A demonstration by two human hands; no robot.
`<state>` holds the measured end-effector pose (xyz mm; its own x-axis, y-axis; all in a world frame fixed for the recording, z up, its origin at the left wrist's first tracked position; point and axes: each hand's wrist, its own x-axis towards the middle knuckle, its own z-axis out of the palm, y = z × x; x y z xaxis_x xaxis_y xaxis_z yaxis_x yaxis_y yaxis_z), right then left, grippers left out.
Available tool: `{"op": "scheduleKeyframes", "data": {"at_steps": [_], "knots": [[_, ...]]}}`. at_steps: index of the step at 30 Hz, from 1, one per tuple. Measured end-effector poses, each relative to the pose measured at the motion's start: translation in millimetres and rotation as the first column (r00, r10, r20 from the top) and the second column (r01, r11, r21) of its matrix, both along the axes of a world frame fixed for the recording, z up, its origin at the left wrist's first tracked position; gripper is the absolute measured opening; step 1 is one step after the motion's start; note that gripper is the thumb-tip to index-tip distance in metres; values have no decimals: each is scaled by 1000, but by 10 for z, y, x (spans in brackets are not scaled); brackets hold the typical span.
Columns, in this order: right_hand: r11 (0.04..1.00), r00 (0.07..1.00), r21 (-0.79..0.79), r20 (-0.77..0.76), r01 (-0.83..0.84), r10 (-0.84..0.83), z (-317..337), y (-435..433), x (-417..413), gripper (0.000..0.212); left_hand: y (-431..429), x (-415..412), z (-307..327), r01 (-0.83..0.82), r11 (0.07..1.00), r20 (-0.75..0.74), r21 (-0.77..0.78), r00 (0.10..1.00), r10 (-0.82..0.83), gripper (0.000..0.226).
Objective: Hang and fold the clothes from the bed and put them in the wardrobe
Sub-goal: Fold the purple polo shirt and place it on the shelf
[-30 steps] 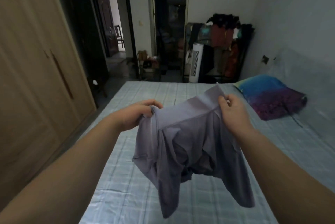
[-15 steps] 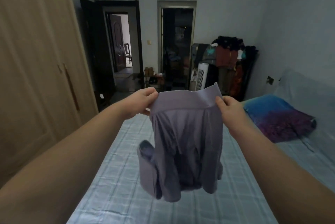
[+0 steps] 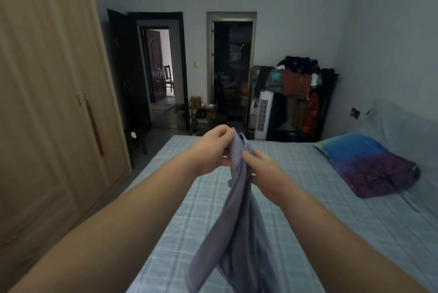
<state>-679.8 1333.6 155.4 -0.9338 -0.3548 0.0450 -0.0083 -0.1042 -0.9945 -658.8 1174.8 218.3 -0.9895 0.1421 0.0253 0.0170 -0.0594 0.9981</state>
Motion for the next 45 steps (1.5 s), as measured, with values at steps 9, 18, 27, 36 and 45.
{"op": "scheduleKeyframes", "data": {"at_steps": [9, 18, 27, 36, 45], "knots": [[922, 960, 268, -112, 278, -257, -89, 222, -50, 57, 77, -100, -103, 114, 980, -107, -165, 985, -133, 25], [981, 994, -173, -51, 84, -94, 287, 676, -66, 40, 192, -228, -400, 30, 971, -80, -236, 996, -50, 37], [917, 876, 164, -396, 363, -276, 345, 961, 55, 24, 532, -113, -342, 340, 938, 102, -67, 937, -333, 62], [951, 906, 59, -325, 305, -271, 251, 1129, 153, 19, 603, 160, -328, 634, 725, 96, 269, 731, -675, 57], [876, 828, 121, -410, 466, -384, 131, 1381, 233, 21, 560, 319, -333, 479, 855, 93, 200, 859, -503, 76]]}}
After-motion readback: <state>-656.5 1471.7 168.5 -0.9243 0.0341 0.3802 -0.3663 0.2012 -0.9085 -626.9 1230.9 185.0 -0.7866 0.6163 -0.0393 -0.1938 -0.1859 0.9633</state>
